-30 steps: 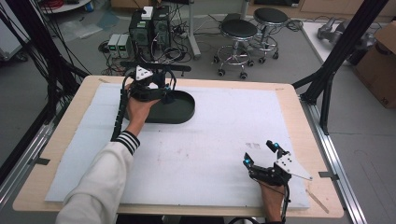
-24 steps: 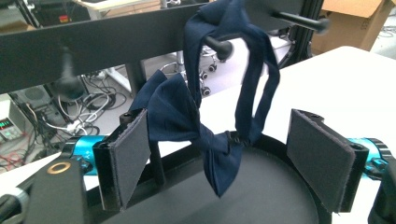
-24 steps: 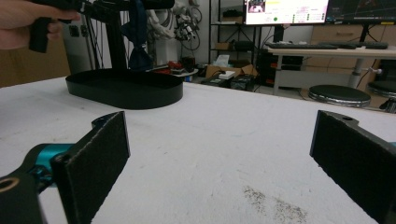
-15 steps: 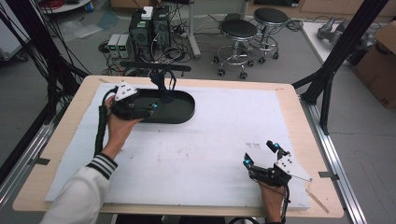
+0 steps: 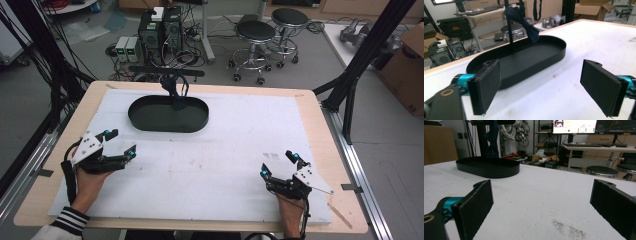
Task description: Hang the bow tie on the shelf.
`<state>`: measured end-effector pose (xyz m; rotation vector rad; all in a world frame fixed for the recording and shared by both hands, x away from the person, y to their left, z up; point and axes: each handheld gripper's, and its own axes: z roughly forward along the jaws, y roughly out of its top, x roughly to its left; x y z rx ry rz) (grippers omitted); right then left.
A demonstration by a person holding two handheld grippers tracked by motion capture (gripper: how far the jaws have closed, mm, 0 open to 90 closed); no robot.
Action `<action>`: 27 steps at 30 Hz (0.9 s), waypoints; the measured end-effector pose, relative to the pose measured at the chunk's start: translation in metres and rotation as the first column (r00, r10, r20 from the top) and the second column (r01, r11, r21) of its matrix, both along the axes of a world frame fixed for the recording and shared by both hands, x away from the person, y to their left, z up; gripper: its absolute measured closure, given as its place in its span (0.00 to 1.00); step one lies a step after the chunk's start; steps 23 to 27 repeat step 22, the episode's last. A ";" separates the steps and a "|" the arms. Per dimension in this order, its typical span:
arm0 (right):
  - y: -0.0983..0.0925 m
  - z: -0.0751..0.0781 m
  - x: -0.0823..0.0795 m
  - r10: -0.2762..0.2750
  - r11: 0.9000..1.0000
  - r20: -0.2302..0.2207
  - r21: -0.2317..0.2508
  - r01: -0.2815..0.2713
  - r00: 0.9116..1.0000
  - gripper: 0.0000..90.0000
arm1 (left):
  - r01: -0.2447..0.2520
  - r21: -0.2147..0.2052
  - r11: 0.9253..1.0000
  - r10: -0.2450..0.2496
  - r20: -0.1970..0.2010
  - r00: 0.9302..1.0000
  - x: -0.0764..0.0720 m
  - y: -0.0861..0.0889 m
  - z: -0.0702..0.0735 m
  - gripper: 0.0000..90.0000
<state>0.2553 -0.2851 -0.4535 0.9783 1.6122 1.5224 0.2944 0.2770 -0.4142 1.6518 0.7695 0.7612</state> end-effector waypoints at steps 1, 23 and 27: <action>0.000 0.000 0.000 -0.001 1.000 0.000 -0.003 0.001 1.000 0.04 | -0.005 -0.014 1.000 0.005 0.010 1.000 -0.003 0.004 -0.005 0.18; -0.001 0.000 0.000 -0.016 1.000 0.001 0.011 0.016 1.000 0.04 | -0.053 -0.209 0.976 0.064 0.046 0.997 -0.017 0.031 -0.038 0.16; -0.001 0.000 0.000 -0.016 1.000 0.001 0.011 0.016 1.000 0.04 | -0.053 -0.209 0.976 0.064 0.046 0.997 -0.017 0.031 -0.038 0.16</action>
